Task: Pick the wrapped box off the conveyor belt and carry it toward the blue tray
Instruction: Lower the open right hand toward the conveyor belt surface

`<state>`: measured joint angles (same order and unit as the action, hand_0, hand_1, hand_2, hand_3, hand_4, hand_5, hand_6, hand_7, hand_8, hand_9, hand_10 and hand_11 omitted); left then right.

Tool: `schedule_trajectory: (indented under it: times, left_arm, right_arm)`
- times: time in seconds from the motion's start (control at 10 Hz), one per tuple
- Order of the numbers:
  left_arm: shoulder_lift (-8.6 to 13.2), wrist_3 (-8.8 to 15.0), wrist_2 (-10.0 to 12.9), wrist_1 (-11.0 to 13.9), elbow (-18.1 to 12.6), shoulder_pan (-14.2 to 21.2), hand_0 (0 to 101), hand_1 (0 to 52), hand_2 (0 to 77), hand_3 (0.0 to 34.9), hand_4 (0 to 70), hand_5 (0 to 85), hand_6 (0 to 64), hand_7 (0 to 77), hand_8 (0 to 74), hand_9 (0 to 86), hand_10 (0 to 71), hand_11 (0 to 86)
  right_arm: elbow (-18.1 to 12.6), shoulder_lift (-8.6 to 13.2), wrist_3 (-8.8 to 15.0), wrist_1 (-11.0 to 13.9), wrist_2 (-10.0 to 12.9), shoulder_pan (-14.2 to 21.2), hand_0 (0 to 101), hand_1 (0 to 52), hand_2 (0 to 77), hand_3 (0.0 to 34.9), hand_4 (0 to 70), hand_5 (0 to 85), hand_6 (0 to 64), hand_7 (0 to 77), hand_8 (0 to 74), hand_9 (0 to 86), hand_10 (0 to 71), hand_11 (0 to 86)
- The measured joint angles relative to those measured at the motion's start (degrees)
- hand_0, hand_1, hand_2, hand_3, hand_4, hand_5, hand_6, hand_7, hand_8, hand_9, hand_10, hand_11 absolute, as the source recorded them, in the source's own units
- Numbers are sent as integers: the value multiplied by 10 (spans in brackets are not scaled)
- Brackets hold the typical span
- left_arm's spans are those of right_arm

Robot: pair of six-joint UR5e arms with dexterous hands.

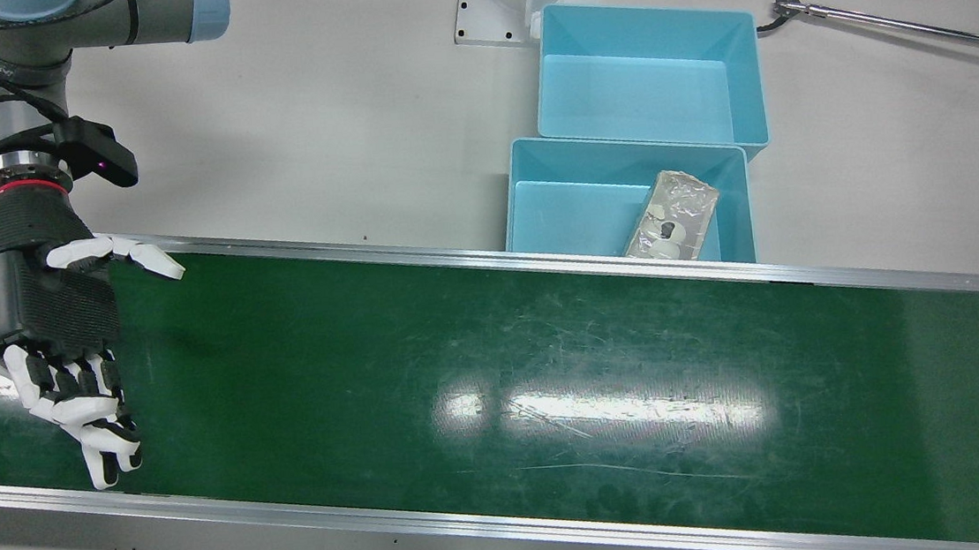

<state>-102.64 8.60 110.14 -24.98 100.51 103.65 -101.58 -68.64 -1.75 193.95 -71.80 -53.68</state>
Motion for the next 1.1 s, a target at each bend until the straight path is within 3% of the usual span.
schedule_trajectory:
  times: [0.2,0.3,0.4,0.5,0.6,0.7,0.9,1.0,1.1]
  left_arm:
    - [0,0,0,0,0,0,0,0,5,0,0,11,0,0,0,0,5,0]
    - [0,0,0,0,0,0,0,0,5,0,0,11,0,5,0,0,5,0]
    - [0,0,0,0,0,0,0,0,5,0,0,11,5,0,0,0,0,0]
    - [0,0,0,0,0,0,0,0,5,0,0,11,5,0,0,0,0,0]
    - [0,0,0,0,0,0,0,0,5,0,0,11,5,0,0,0,5,0]
    - [0,0,0,0,0,0,0,0,5,0,0,11,0,5,0,0,0,0]
    - [0,0,0,0,0,0,0,0,5,0,0,11,0,0,0,0,5,0]
    - [0,0,0,0,0,0,0,0,5,0,0,11,5,0,0,0,5,0]
    - [0,0,0,0,0,0,0,0,5,0,0,11,5,0,0,0,5,0]
  right_arm:
    - [-5,-1,-2,-7,-2,-7,519,207,224,117,87,311,16,207,16,60,22,38]
    - [-6,-1,-3,-15,-5,-8,510,164,147,117,87,305,16,207,16,60,22,38]
    - [-6,-1,-3,-23,-8,-8,502,164,114,122,76,305,11,175,16,60,0,38]
    - [-6,-1,-3,-34,-10,-7,496,136,114,88,109,322,38,218,16,60,11,38]
    - [-6,-2,-3,-43,-11,-5,496,136,114,88,109,322,38,218,16,60,11,38]
    - [-6,-4,-4,-48,-12,-6,496,158,131,53,136,327,60,235,16,71,11,38]
    - [-6,-9,-6,-50,-15,-9,495,158,153,50,164,322,65,245,16,71,11,38]
    - [-6,-11,-8,-49,-18,-9,495,104,87,92,158,338,33,245,11,71,0,16]
    - [-7,-11,-9,-48,-19,-9,495,104,87,92,158,338,33,245,11,71,0,16]
